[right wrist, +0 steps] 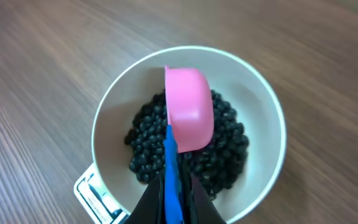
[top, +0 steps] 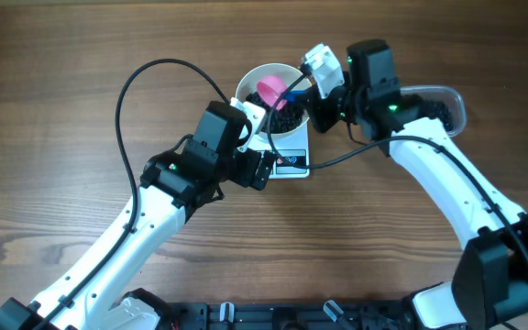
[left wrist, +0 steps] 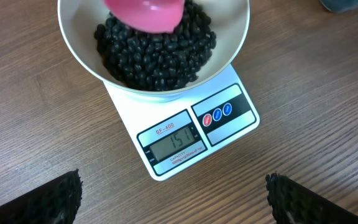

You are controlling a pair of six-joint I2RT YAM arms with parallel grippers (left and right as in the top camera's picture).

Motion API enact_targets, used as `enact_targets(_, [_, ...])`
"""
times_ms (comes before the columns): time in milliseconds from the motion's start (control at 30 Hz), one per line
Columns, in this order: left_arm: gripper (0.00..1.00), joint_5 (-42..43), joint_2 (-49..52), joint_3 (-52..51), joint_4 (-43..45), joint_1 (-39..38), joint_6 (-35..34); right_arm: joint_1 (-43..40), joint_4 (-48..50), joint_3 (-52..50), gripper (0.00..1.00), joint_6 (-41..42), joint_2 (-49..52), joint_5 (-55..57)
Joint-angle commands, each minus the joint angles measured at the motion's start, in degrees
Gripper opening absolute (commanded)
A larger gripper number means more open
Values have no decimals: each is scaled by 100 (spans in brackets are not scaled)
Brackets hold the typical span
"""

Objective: Scoop item into bowl and weigh 150g on scale

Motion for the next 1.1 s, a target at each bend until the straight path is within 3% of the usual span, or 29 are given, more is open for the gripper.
enact_targets(0, [100,46,9,-37,15,2,90,72,63,48,4,20,286,122])
enact_targets(300, [100,46,9,-37,15,2,92,70,120,50,4,85,310,-400])
enact_targets(767, [100,46,9,-37,15,2,90,-162,192,50,4,1394,39,-420])
enact_targets(1067, [100,46,9,-37,15,2,90,-168,769,50,4,1412,-564,-358])
